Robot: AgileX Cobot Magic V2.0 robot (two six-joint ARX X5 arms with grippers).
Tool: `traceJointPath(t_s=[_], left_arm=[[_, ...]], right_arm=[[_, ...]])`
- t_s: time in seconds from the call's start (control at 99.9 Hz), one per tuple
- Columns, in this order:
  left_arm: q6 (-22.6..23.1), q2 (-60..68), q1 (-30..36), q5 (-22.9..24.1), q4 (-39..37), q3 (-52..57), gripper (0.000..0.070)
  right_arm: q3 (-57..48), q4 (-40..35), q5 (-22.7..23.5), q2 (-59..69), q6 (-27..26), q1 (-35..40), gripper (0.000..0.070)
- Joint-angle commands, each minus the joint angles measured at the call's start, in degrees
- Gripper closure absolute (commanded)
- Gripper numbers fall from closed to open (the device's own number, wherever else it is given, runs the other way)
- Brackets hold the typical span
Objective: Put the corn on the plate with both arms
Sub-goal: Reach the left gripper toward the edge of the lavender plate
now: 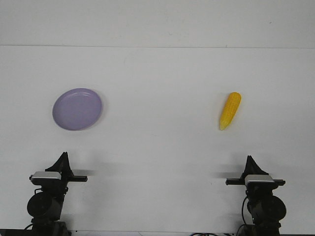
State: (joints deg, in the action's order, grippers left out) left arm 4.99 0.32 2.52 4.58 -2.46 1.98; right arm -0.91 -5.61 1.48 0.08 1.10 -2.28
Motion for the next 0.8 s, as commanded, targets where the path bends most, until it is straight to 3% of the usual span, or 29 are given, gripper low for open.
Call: traceJointPath(t_s=[0.0, 0.36, 0.64, 0.791], left_arm=[[0.1, -0.1, 0.0, 0.1, -0.6, -1.2, 0.0685], [-1.0, -0.1, 0.0, -0.1, -0.7, -1.2, 0.0685], [-10.6, -0.1, 0.0, 0.0, -5.2, -0.7, 0.0691], [-16.6, 3.0, 0.0, 3.7, -3.1, 5.8, 0.0690]], right_arm=[[0.2, 0.5, 0.0, 0.0, 0.2, 0.0, 0.0684], [0.2, 0.5, 0.0, 0.0, 0.2, 0.0, 0.0684], [0.2, 0.5, 0.0, 0.0, 0.2, 0.0, 0.0684], [0.2, 0.5, 0.0, 0.0, 0.2, 0.0, 0.0684]])
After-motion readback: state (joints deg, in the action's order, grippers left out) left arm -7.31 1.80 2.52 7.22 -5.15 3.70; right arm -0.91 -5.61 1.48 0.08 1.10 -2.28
